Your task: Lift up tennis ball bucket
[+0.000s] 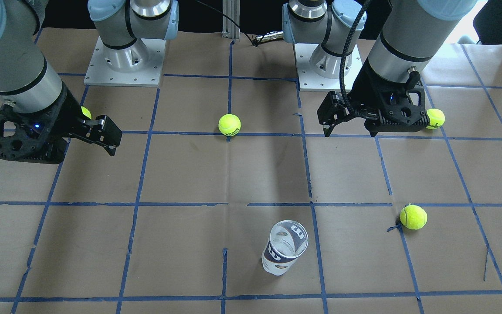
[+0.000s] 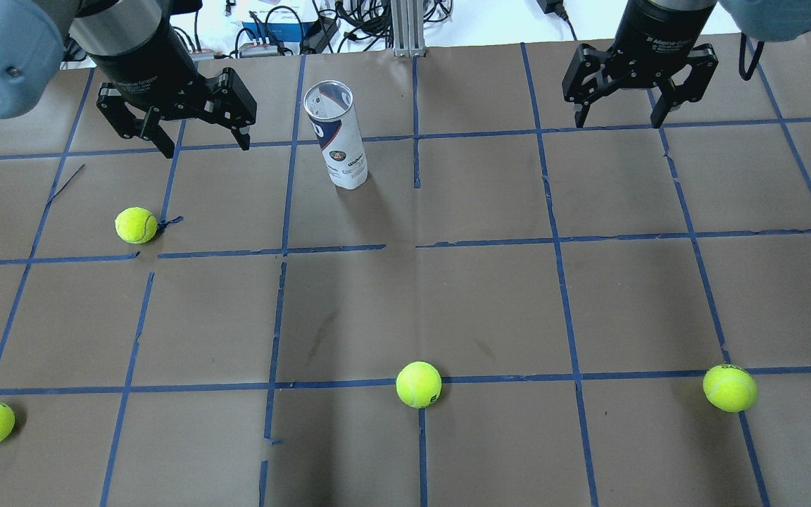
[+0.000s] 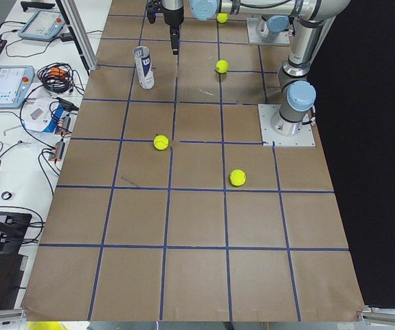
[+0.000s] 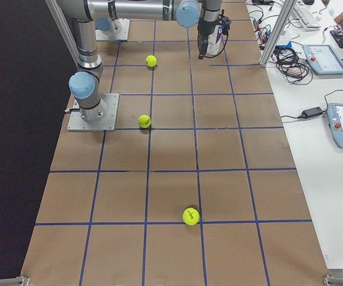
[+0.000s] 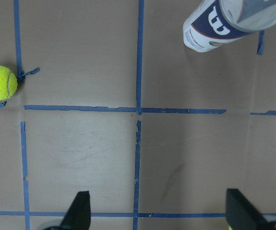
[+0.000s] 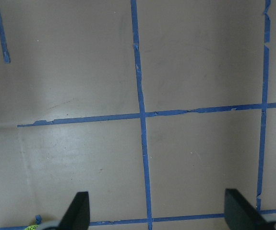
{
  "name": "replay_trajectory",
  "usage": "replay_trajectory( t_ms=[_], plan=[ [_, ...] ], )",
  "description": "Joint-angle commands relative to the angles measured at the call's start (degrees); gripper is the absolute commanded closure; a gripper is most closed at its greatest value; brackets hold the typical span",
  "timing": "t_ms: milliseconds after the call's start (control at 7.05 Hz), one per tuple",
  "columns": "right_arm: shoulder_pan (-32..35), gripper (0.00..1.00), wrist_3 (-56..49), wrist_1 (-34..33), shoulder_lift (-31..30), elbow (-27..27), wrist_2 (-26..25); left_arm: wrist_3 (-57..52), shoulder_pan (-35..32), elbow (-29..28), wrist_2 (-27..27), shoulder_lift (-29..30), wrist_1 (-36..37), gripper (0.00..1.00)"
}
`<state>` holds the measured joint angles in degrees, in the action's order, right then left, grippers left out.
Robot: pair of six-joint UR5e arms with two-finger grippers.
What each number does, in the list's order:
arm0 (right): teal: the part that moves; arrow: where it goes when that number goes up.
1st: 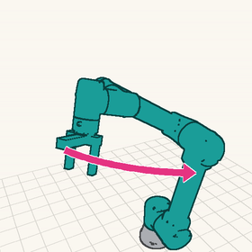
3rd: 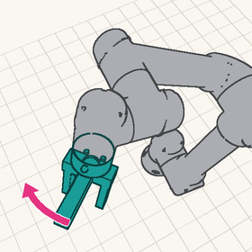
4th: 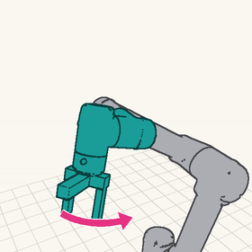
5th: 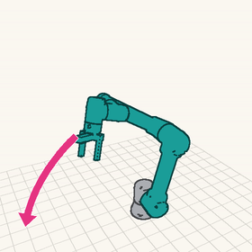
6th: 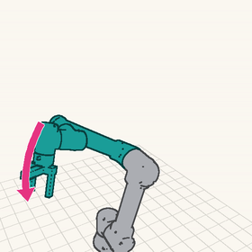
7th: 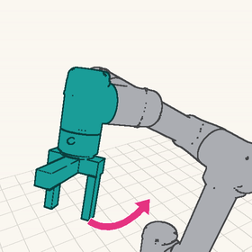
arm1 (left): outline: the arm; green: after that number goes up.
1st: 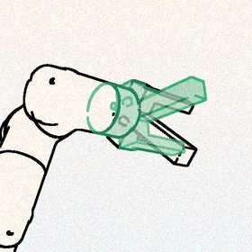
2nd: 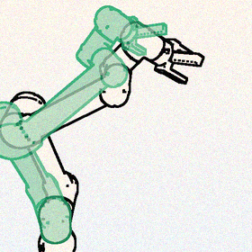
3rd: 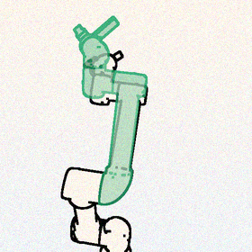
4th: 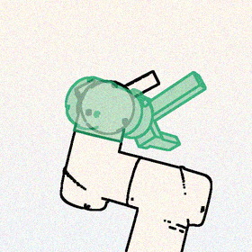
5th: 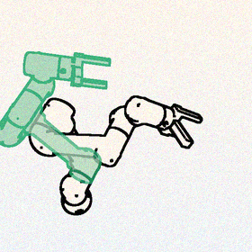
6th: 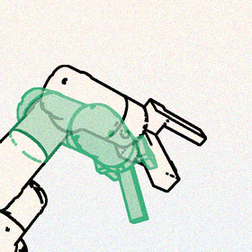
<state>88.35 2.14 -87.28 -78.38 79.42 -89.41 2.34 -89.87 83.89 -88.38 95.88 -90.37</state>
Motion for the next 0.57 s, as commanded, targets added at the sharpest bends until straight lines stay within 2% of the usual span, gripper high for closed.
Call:
replay_trajectory(
  t_ms=[0, 425],
  plan=[
    [-0.02, 0.00, 0.05, 0.00, -0.02, 0.03, 0.03, -0.23, 0.05, 0.48, -0.21, -0.69, -0.07, 0.00],
    [-0.02, 0.00, 0.14, 0.00, 0.07, 0.03, 0.12, -0.14, 0.48, -0.13, -0.21, -0.34, -0.68, 0.00]
  ],
)
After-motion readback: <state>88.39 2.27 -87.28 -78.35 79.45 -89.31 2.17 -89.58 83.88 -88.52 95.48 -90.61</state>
